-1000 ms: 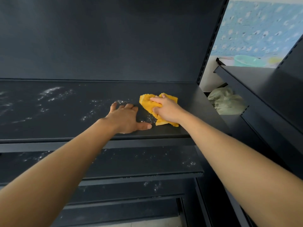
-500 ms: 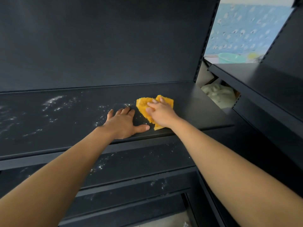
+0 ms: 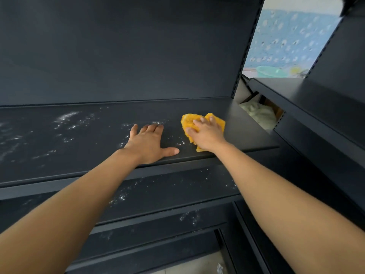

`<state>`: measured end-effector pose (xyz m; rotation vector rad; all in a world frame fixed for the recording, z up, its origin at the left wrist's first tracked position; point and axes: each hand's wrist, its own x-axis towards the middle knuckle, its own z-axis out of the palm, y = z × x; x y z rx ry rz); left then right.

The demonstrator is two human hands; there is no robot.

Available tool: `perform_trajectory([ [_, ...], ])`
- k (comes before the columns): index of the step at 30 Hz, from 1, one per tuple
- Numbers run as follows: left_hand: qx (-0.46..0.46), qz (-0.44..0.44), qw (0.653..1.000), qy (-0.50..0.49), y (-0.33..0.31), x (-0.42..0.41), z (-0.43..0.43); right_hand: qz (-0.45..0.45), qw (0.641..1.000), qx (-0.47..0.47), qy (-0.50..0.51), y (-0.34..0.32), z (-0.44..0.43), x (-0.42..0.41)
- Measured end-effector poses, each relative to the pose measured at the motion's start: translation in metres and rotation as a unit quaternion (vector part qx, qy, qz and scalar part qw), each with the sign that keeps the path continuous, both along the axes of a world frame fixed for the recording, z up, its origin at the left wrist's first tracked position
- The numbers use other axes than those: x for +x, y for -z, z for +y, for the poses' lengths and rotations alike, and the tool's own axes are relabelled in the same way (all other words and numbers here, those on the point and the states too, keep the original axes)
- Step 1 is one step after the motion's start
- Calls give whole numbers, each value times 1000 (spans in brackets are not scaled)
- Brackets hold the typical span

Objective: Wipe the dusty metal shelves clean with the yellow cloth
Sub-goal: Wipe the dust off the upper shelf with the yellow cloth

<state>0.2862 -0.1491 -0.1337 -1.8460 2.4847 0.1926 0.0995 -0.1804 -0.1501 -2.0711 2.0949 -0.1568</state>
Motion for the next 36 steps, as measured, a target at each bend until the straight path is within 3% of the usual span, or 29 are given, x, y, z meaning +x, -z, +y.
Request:
perform_trajectory([
  [8, 48, -24, 998, -42, 5, 49, 7, -20, 992, -11, -122, 2, 10, 77],
  [17, 31, 1, 999, -28, 4, 53, 9, 17, 1000, 22, -2, -1, 3, 25],
  [25, 24, -4, 998, -63, 3, 104, 18, 6, 991, 1, -135, 1, 9, 133],
  [32, 51, -7, 997, -65, 2, 113, 14, -19, 990, -5, -142, 0, 17, 121],
  [36, 54, -20, 997, -59, 0, 113, 11, -7, 996, -24, -86, 3, 13, 112],
])
